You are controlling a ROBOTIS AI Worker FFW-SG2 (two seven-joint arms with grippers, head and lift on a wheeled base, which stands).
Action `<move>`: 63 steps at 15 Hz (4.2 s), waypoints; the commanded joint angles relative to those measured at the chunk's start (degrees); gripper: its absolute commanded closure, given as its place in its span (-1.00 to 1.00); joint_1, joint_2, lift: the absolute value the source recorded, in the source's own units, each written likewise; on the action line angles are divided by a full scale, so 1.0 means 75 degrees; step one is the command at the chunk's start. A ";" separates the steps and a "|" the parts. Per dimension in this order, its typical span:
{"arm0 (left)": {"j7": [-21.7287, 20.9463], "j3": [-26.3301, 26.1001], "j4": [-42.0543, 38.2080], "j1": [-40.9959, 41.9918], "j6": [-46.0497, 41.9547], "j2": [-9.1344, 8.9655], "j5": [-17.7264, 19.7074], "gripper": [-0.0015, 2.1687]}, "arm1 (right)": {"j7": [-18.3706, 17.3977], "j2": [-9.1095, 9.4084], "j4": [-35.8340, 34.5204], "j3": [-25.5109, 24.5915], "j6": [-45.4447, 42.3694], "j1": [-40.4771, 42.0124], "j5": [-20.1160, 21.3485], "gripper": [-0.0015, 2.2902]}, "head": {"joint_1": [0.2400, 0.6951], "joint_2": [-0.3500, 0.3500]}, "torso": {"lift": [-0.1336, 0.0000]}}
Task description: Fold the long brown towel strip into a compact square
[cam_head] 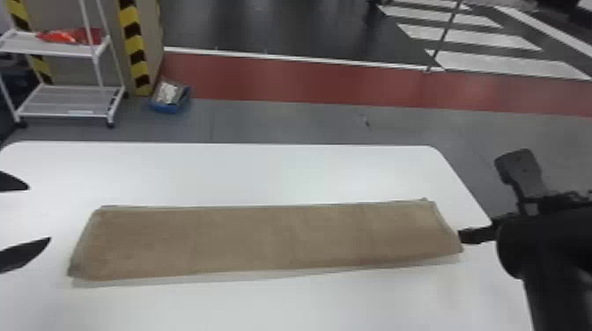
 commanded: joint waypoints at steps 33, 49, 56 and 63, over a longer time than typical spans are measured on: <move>0.3949 -0.0708 -0.1430 0.0033 0.7125 -0.1727 0.2719 -0.82 | 0.0047 0.0047 0.0148 -0.0188 -0.0140 0.0258 0.0012 -0.94 | 1.00 -0.76 | -0.87; 0.5191 -0.1318 -0.1336 -0.0201 0.8672 -0.1727 0.2449 -0.56 | 0.0036 0.0117 0.0300 -0.0598 -0.0492 0.0141 -0.0293 -0.93 | 1.00 -0.74 | -0.87; 0.5168 -0.1318 -0.1383 -0.0213 0.8649 -0.1727 0.2543 0.65 | 0.0059 0.0082 0.0148 -0.0997 -0.0586 0.0141 -0.0574 -0.93 | 1.00 -0.81 | -0.87; 0.4922 -0.1025 -0.1875 0.0068 0.8836 -0.1716 0.2601 0.98 | 0.0036 0.0071 0.0253 -0.1184 -0.0703 0.0129 -0.0715 -0.93 | 1.00 -0.84 | -0.87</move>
